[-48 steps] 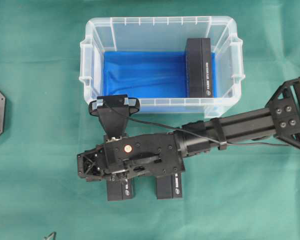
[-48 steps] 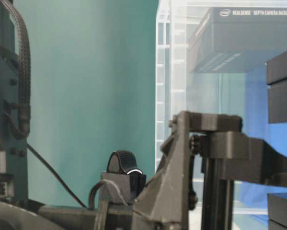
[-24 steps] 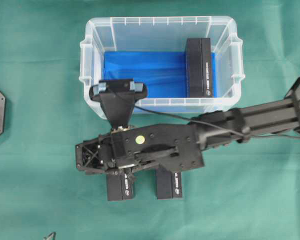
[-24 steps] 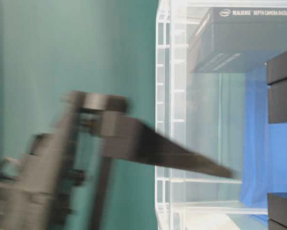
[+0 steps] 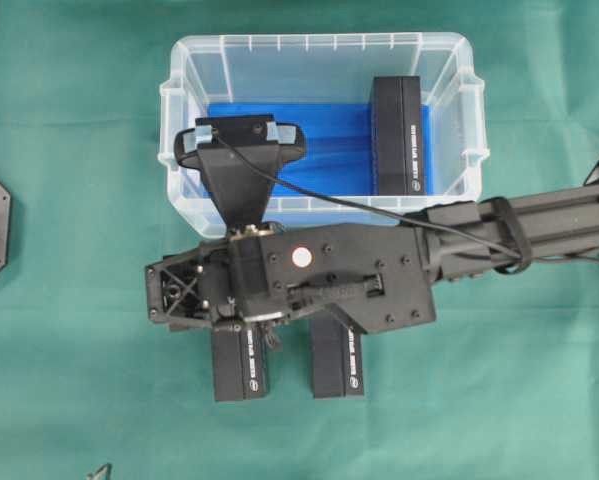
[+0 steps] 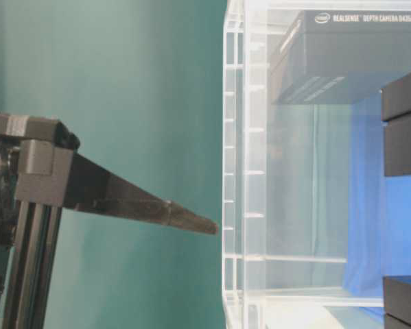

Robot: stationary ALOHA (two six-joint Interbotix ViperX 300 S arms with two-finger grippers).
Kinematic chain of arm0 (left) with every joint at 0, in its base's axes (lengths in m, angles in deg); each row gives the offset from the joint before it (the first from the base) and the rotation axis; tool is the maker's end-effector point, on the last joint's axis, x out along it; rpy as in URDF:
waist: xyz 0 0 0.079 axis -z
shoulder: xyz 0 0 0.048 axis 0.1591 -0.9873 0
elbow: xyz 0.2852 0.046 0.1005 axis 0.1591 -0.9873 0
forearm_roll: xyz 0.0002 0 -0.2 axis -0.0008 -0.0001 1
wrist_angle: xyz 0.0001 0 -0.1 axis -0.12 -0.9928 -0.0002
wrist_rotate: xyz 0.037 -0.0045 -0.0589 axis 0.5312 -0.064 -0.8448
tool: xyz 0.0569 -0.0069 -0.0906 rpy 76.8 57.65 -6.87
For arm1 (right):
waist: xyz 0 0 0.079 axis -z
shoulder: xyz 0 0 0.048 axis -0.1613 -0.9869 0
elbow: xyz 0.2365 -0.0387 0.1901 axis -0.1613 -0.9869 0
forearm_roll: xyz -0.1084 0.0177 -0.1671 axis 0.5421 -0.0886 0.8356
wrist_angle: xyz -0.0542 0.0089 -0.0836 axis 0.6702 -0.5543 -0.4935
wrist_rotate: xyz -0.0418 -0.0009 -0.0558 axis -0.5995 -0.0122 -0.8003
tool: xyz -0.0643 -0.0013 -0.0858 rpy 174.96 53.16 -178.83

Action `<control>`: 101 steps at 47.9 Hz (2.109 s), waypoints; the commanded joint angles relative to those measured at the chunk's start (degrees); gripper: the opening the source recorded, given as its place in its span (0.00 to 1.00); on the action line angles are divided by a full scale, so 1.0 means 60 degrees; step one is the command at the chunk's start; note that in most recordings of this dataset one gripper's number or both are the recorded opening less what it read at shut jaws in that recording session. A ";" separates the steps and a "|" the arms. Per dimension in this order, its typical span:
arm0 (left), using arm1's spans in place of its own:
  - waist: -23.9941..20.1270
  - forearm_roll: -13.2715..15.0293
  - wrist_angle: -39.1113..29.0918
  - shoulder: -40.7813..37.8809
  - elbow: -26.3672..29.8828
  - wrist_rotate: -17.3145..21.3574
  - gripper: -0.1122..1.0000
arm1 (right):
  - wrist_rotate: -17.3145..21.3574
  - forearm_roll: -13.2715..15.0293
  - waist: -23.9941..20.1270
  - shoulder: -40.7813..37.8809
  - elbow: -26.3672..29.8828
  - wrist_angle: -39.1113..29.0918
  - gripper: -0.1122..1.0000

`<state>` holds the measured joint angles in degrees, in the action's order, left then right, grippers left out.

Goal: Take the box out of the case with the right arm.
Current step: 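Withdraw the right gripper to the right side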

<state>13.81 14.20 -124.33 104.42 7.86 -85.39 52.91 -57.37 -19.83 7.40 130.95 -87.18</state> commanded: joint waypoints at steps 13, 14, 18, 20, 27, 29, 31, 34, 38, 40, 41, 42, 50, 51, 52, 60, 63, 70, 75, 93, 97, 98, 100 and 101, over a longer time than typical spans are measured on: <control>0.0015 -0.0015 -0.0029 -0.0029 0.0205 -0.0015 0.10 | -0.0601 0.0029 0.0029 0.0601 0.0220 -0.0425 0.89; 0.0015 -0.0029 -0.0029 -0.0029 0.0205 -0.0029 0.10 | -0.0601 0.0029 0.0015 0.0630 0.0220 -0.0469 0.89; 0.0015 -0.0015 -0.0073 -0.0029 0.0205 -0.0029 0.10 | -0.0601 0.0029 -0.0059 0.0718 0.0205 -0.0732 0.89; 0.0015 -0.0029 -0.0073 -0.0015 0.0190 -0.0029 0.10 | -0.0601 0.0044 -0.0103 0.0776 0.0190 -0.0864 0.89; 0.0015 -0.0015 -0.0073 -0.0015 0.0205 -0.0029 0.10 | -0.0527 0.0044 -0.0278 0.1025 0.0000 -0.1304 0.89; 0.0015 -0.0015 -0.0073 -0.0029 0.0190 -0.0044 0.10 | -0.0527 0.0044 -0.0322 0.1143 -0.0132 -0.1362 0.89; 0.0015 -0.0015 -0.0073 -0.0029 0.0205 -0.0044 0.10 | -0.0527 0.0044 -0.0396 0.1304 -0.0381 -0.1436 0.89; 0.0015 -0.0015 -0.0073 -0.0029 0.0205 -0.0059 0.10 | -0.0498 0.0044 -0.0469 0.1538 -0.0806 -0.1436 0.89; 0.0015 -0.0015 -0.0073 -0.0029 0.0205 -0.0059 0.10 | -0.0425 0.0044 -0.0571 0.2021 -0.1553 -0.1377 0.89; 0.0015 -0.0015 -0.0073 -0.0029 0.0205 -0.0073 0.10 | -0.0322 0.0044 -0.0630 0.2314 -0.1978 -0.1289 0.89; 0.0015 -0.0015 -0.0073 -0.0044 0.0205 -0.0073 0.10 | -0.0264 0.0044 -0.0659 0.2476 -0.2197 -0.1230 0.89; 0.0015 -0.0015 -0.0073 -0.0044 0.0205 -0.0073 0.10 | -0.0220 0.0044 -0.0688 0.2637 -0.2446 -0.1157 0.89; 0.0015 -0.0015 -0.0073 -0.0117 0.0205 -0.0044 0.10 | 0.0249 0.0044 -0.0967 0.4233 -0.4849 -0.0571 0.89; 0.0015 -0.0015 -0.0073 -0.0132 0.0220 -0.0044 0.10 | 0.0278 0.0044 -0.0981 0.4424 -0.5127 -0.0513 0.89; 0.0015 -0.0015 -0.0073 -0.0146 0.0220 -0.0044 0.10 | 0.0322 0.0044 -0.1011 0.4629 -0.5405 -0.0469 0.89; 0.0015 -0.0015 -0.0073 -0.0161 0.0190 -0.0029 0.10 | 0.0630 0.0044 -0.1216 0.6226 -0.7500 0.0044 0.89; 0.0015 -0.0029 -0.0073 -0.0161 0.0176 -0.0015 0.10 | 0.0762 0.0044 -0.1318 0.6753 -0.8188 0.0205 0.89; 0.0015 -0.0029 -0.0073 -0.0161 0.0132 0.0000 0.10 | 0.1143 0.0044 -0.1567 0.8027 -0.9580 0.0410 0.89; 0.0015 -0.0044 -0.0073 -0.0132 0.0029 0.0000 0.10 | 0.1377 0.0044 -0.1714 0.8818 -1.0342 0.0396 0.89; 0.0015 -0.0029 -0.0073 -0.0190 -0.0044 -0.0029 0.10 | 0.1479 0.0044 -0.1831 0.9976 -1.1499 0.0439 0.89; 0.0015 -0.0029 -0.0073 -0.0249 -0.0029 -0.0029 0.10 | 0.1465 0.0073 -0.1831 0.9961 -1.1499 0.0439 0.89; 0.0015 -0.0044 -0.0073 -0.0278 -0.0015 -0.0029 0.10 | 0.1465 0.0088 -0.1816 0.9961 -1.1499 0.0439 0.89; 0.0015 -0.0044 -0.0073 -0.0293 -0.0015 -0.0029 0.10 | 0.1450 0.0146 -0.1816 0.9976 -1.1499 0.0439 0.89; 0.0015 -0.0029 -0.0073 -0.0293 -0.0015 -0.0015 0.10 | 0.1450 0.0190 -0.1787 0.9990 -1.1499 0.0439 0.89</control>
<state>13.72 14.20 -124.85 103.10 6.89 -85.57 61.70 -57.02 -30.47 66.63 61.43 -84.80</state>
